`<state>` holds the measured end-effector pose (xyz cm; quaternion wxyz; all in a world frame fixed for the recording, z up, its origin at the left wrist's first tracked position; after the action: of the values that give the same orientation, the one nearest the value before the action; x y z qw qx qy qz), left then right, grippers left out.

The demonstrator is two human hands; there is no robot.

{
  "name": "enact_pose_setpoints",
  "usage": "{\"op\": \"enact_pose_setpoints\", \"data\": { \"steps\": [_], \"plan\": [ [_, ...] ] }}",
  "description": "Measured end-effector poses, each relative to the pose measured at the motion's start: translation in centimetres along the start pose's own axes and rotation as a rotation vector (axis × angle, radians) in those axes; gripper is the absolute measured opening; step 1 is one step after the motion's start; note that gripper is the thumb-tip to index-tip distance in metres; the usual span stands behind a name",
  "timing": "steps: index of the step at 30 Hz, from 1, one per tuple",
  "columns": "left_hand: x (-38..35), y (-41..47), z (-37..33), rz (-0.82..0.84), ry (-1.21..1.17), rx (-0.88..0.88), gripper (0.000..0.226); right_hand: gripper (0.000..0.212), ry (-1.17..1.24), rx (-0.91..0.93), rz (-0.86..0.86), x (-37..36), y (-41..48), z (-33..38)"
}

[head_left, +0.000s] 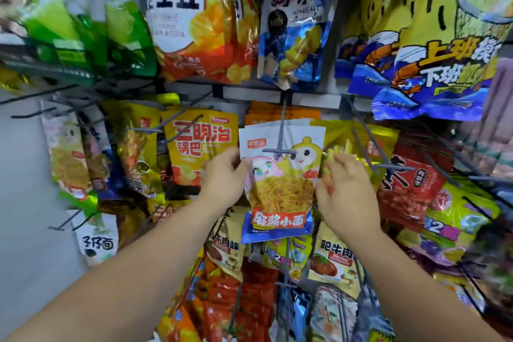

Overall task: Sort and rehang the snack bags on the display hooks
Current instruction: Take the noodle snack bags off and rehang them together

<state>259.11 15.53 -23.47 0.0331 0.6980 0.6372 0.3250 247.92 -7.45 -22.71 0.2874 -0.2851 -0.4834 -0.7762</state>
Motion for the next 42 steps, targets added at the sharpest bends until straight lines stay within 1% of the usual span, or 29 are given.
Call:
{"op": "enact_pose_setpoints", "data": {
  "steps": [2,4,5,7,9,11,14,19,23,26,27,29,31,32,34,35,36,38,39,42],
  "plan": [
    [0.5,-1.1,-1.0,0.003,0.048,-0.001,0.021,0.027,0.091,0.018,-0.074,0.1,-1.8,1.4],
    [1.1,-2.2,-0.9,-0.024,0.065,-0.001,0.006,0.026,0.119,0.105,-0.048,-0.4,-3.3,3.4],
    [1.6,-2.7,-0.5,-0.039,0.082,0.004,0.004,0.026,0.123,0.174,-0.018,-1.0,-3.9,4.6],
    [2.8,-3.7,0.3,-0.042,0.141,0.012,0.014,0.027,0.135,0.273,0.051,-2.0,-4.5,6.6],
    [5.0,-4.6,1.2,-0.060,0.181,-0.007,0.021,0.032,0.172,0.313,0.126,-3.1,-4.7,9.0],
    [7.9,-5.1,2.3,-0.098,0.223,-0.007,0.024,0.039,0.185,0.320,0.209,-4.2,-4.8,11.8],
    [12.8,-5.6,4.3,-0.170,0.310,0.029,0.028,0.043,0.205,0.327,0.281,-5.7,-4.9,15.7],
    [20.6,-5.1,8.7,-0.273,0.302,0.065,0.029,0.044,0.214,0.311,0.398,-8.9,-4.6,22.3],
    [26.7,-2.5,14.0,-0.373,0.302,0.138,0.037,0.040,0.266,0.265,0.460,-11.9,-4.7,28.6],
    [30.6,0.0,18.7,-0.390,0.290,0.191,0.055,0.043,0.350,0.183,0.538,-14.0,-4.5,32.8],
    [31.6,0.9,19.9,-0.374,0.283,0.191,0.059,0.045,0.388,0.148,0.569,-14.5,-4.4,34.1],
    [33.3,3.1,22.8,-0.306,0.299,0.188,0.059,0.049,0.452,0.088,0.638,-15.3,-4.1,36.4],
    [34.6,4.1,21.8,-0.266,0.302,0.160,0.061,0.052,0.483,0.049,0.659,-16.2,-3.7,38.5],
    [35.0,4.4,20.8,-0.259,0.273,0.139,0.055,0.053,0.498,0.019,0.668,-16.7,-3.3,39.4],
    [35.5,5.1,20.2,-0.263,0.189,0.107,0.037,0.056,0.544,-0.048,0.684,-17.3,-2.7,41.1],
    [35.7,5.4,19.9,-0.263,0.138,0.098,0.037,0.058,0.577,-0.087,0.684,-17.5,-2.4,41.8],
    [35.9,5.6,19.9,-0.256,0.108,0.120,0.044,0.059,0.612,-0.119,0.676,-17.6,-2.1,42.4],
    [36.1,6.1,20.2,-0.235,0.059,0.135,0.058,0.054,0.677,-0.151,0.651,-17.9,-1.4,43.4],
    [36.2,6.3,20.2,-0.223,0.031,0.138,0.060,0.051,0.702,-0.167,0.642,-18.0,-1.0,43.7],
    [35.9,6.9,20.0,-0.210,-0.021,0.130,0.049,0.050,0.745,-0.227,0.620,-18.5,-0.1,45.1]
  ]
}}
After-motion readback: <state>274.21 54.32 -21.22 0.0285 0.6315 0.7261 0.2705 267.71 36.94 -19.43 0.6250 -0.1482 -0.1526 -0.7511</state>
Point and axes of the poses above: each hand's wrist, its own y-axis towards the middle knuckle, its own x-axis out of the back of the hand, z = x × y, the point moved 3 cm from there along y, towards the middle knuckle, and after that the axes turned 9 degrees about -x, right-handed, at the moved point
